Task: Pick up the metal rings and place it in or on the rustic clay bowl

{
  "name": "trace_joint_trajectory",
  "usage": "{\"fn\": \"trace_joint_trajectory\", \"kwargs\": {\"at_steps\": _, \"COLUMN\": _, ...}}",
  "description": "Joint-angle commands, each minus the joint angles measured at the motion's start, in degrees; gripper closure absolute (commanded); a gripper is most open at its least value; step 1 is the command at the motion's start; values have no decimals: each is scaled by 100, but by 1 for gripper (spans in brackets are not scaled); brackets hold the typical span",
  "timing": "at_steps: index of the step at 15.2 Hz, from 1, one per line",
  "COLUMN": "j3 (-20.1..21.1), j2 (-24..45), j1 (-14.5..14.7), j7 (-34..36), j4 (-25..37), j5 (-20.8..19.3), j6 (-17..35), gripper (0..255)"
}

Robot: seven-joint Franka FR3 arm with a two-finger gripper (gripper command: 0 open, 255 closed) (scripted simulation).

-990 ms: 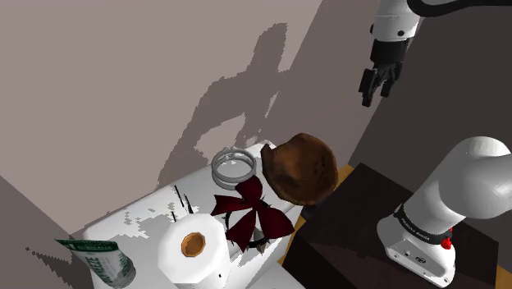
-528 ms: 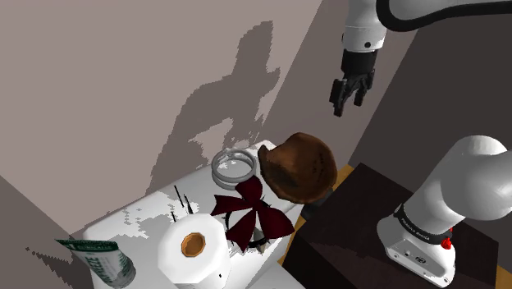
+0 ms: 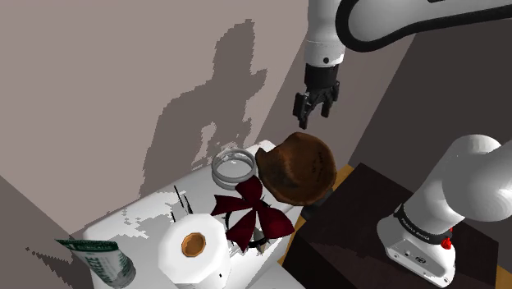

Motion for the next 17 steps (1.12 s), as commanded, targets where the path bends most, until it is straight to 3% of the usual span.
{"fn": "trace_joint_trajectory", "kwargs": {"at_steps": 1, "j3": 187, "j2": 337, "j1": 67, "j7": 213, "j4": 214, "j5": 34, "j6": 178, "gripper": 0}}
{"fn": "trace_joint_trajectory", "kwargs": {"at_steps": 7, "j3": 690, "j2": 1364, "j1": 242, "j7": 850, "j4": 928, "j5": -66, "j6": 626, "gripper": 0}}
{"fn": "trace_joint_trajectory", "kwargs": {"at_steps": 14, "j3": 1136, "j2": 2674, "j1": 507, "j7": 1641, "j4": 2027, "j5": -524, "j6": 912, "gripper": 0}}
{"fn": "trace_joint_trajectory", "kwargs": {"at_steps": 17, "j3": 1132, "j2": 2717, "j1": 515, "j7": 1655, "j4": 1839, "j5": -543, "j6": 1139, "gripper": 0}}
